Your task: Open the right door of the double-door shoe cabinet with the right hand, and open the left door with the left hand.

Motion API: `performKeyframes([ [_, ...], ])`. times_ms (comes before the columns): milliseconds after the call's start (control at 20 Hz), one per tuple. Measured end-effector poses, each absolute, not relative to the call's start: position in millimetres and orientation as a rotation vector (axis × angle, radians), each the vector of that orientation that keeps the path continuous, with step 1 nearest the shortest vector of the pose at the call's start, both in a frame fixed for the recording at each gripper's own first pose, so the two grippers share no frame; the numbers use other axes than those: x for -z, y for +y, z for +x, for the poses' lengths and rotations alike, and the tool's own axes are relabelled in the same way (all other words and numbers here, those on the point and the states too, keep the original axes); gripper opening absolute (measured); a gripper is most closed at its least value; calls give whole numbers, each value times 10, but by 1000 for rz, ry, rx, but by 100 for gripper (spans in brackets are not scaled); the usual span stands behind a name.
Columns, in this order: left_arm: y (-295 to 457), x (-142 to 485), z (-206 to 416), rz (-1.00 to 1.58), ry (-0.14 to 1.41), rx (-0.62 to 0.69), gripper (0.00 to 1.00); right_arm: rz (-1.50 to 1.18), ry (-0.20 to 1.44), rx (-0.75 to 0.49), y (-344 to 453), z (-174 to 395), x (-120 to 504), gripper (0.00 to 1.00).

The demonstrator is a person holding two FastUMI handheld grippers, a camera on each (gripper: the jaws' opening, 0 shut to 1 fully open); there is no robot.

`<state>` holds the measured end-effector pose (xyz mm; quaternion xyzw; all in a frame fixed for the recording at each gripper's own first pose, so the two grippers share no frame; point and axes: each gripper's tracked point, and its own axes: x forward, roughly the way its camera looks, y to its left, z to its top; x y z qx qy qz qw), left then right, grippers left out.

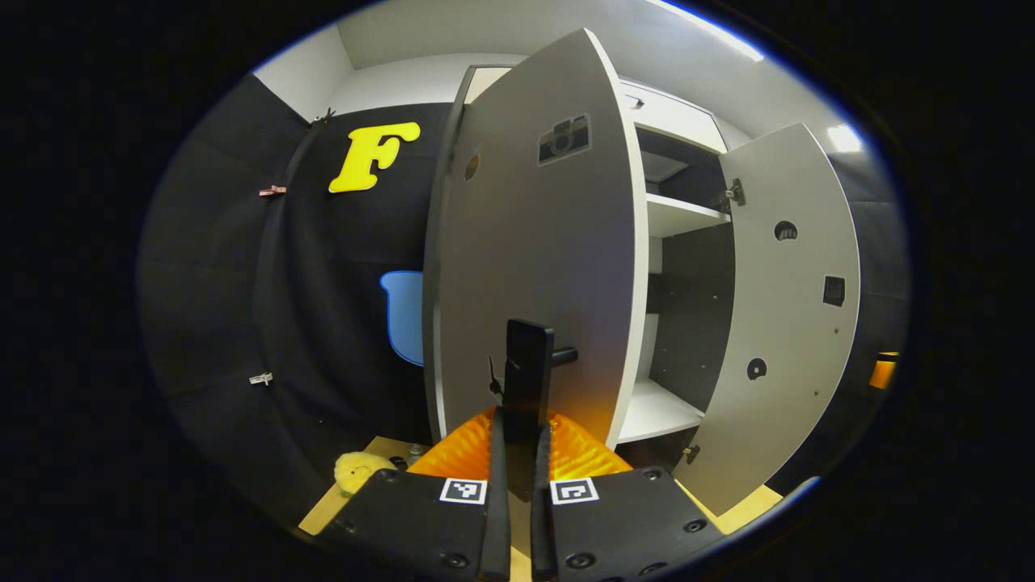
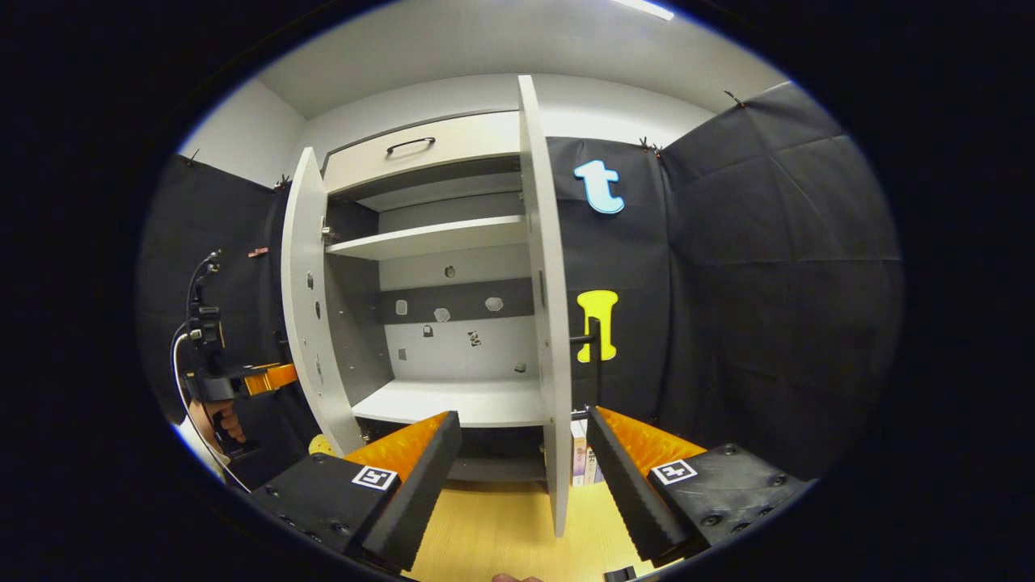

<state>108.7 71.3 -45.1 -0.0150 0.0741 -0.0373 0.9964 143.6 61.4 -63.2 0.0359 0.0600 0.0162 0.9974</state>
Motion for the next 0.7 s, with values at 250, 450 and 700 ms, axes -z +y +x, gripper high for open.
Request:
performKeyframes([
  [250,884,450,1028,-31,145,116,14,69,116,-55,730,1472,640,98],
  [450,951,443,1008,-27,146,131,15,75,126,-82,853,1498,666,98],
  [700,1053,437,982,-32,141,123,15,72,133,-102,917,1513,689,98],
])
